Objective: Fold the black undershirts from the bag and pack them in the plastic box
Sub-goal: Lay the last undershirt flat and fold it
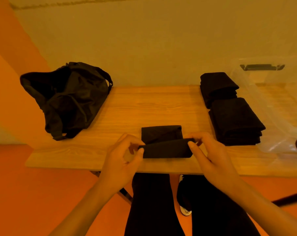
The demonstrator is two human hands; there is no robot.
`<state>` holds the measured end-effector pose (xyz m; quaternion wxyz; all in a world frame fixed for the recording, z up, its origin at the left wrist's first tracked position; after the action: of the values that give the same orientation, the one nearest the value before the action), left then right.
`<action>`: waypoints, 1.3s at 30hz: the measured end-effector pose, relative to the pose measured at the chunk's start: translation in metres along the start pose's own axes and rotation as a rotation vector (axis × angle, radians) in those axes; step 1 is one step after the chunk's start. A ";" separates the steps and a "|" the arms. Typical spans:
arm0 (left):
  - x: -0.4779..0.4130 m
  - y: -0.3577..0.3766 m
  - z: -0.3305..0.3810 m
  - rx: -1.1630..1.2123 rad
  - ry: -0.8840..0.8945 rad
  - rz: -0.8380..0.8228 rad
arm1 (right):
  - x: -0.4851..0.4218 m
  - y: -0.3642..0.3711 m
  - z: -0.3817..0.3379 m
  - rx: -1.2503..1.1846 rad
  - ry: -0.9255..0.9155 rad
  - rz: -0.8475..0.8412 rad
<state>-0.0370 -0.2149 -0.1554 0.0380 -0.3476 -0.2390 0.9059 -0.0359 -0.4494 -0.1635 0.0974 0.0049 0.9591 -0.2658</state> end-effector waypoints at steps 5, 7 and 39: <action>-0.030 0.010 -0.027 0.174 -0.203 0.144 | -0.035 -0.001 0.011 -0.138 0.139 0.069; -0.042 0.017 -0.040 0.188 -0.222 0.151 | -0.050 0.005 0.020 -0.177 0.203 0.078; -0.054 0.086 -0.050 -0.564 -0.029 -0.556 | -0.077 0.071 0.013 0.784 -0.038 -0.154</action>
<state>0.0443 -0.2825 -0.1944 0.1815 -0.2535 -0.5640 0.7646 0.0468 -0.3920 -0.1963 0.0857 -0.0352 0.7806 -0.6181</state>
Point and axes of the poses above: each hand's wrist, its own x-axis away from the middle knuckle, its own y-axis out of the palm, z = x × y, the point moved 8 cm from there along -x, towards the middle knuckle, and after that the axes turned 13 degrees about y, right-handed, at the moved point
